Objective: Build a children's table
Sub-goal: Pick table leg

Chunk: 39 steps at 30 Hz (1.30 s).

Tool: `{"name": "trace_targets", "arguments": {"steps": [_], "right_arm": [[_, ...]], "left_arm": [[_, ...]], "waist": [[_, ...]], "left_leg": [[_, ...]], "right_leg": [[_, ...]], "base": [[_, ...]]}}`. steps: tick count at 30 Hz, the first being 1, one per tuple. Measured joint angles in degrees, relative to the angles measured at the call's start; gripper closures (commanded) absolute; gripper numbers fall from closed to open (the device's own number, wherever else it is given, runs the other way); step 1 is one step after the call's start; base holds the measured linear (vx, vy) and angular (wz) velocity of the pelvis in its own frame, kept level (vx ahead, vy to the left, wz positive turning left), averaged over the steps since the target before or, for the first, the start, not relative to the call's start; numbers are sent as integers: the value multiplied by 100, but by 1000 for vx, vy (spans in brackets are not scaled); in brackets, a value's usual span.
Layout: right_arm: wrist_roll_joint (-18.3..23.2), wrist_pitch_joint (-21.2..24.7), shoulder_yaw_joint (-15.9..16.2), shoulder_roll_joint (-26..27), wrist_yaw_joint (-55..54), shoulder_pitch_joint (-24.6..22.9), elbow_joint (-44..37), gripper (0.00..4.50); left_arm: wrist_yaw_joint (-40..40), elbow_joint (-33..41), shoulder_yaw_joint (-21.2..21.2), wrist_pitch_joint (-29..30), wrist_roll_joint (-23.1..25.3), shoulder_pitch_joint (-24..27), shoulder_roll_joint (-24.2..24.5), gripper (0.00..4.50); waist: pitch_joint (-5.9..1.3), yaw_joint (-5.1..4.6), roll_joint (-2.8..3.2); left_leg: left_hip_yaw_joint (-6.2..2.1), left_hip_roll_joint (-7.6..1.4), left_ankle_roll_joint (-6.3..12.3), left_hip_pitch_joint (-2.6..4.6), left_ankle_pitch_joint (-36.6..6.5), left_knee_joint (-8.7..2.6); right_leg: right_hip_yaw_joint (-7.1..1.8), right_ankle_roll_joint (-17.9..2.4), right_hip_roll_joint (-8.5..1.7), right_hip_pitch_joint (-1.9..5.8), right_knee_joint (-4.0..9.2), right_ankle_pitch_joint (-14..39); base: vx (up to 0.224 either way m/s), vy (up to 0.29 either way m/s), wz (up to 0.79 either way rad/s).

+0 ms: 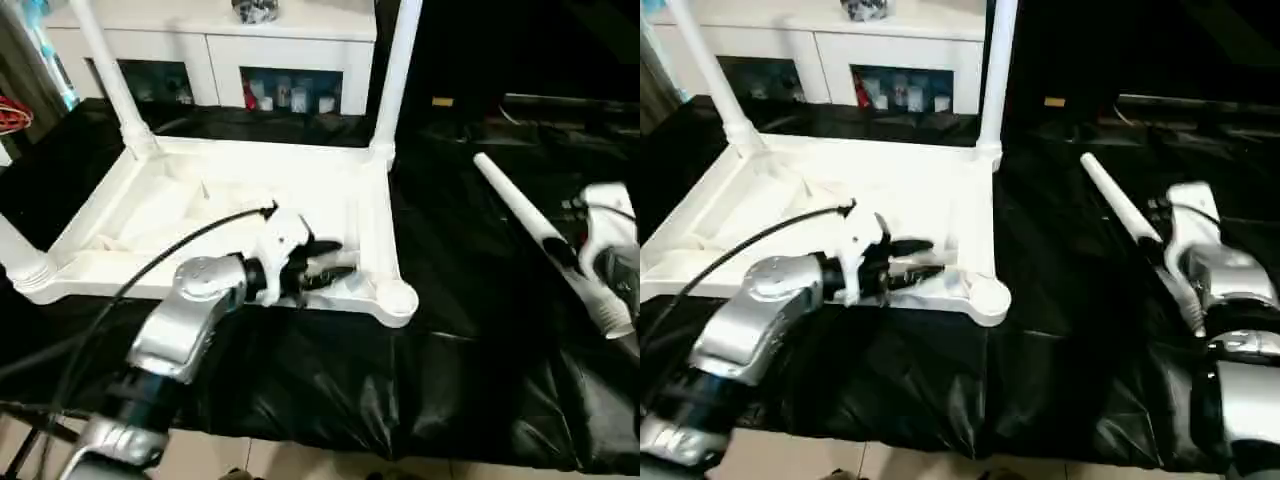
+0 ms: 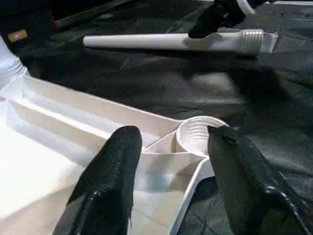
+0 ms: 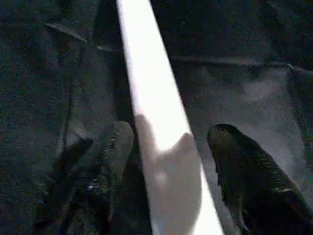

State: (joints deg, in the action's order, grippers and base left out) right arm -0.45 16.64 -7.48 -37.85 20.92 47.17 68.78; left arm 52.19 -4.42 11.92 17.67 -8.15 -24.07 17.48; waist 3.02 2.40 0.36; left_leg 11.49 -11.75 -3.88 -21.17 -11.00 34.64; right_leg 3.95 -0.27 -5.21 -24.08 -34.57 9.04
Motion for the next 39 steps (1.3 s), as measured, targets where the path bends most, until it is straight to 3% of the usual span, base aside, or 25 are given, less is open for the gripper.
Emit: {"name": "trace_targets", "arguments": {"steps": [5,7,14,26,33,36,39], "right_arm": [[-91,47,62,-183,80,87,258,119],[-175,277,175,-192,476,118,393,119],[-324,905,352,-253,788,231,635,119],[-421,1013,366,-389,913,318,674,229],[-425,1007,344,-389,951,314,674,257],[-319,894,205,-388,901,283,701,260],[101,432,-297,-383,974,222,733,261]], "left_arm": [[86,338,88,176,5,237,242,150],[205,472,148,293,-15,239,357,127],[272,812,222,477,-69,272,461,127],[227,865,264,603,-109,325,472,119],[107,851,318,601,-67,321,433,119],[-43,794,325,600,3,297,357,119],[-333,600,284,488,21,193,101,119]], "waist": [[-2,-5,13],[-2,-9,17],[6,-3,41],[13,-28,27],[16,-29,22],[20,-27,12],[24,-26,8]], "left_leg": [[0,-2,-1,5,-1,4],[-1,-3,-2,6,-1,7],[-4,-4,-2,5,-1,28],[-5,-5,-2,2,-1,35],[-5,-5,-2,1,-1,38],[-4,-6,-2,-1,-1,40],[-3,-5,-2,-8,-1,46]], "right_leg": [[1,1,1,1,-12,1],[2,0,1,1,-17,1],[1,1,-2,2,-38,1],[2,25,-2,-2,-42,15],[2,22,-2,-2,-41,14],[2,23,-3,-3,-41,14],[1,23,-4,-8,-42,14]], "base": [[0,0,0],[0,0,0],[0,0,0],[0,0,0],[0,0,0],[0,0,0],[0,0,0]]}}
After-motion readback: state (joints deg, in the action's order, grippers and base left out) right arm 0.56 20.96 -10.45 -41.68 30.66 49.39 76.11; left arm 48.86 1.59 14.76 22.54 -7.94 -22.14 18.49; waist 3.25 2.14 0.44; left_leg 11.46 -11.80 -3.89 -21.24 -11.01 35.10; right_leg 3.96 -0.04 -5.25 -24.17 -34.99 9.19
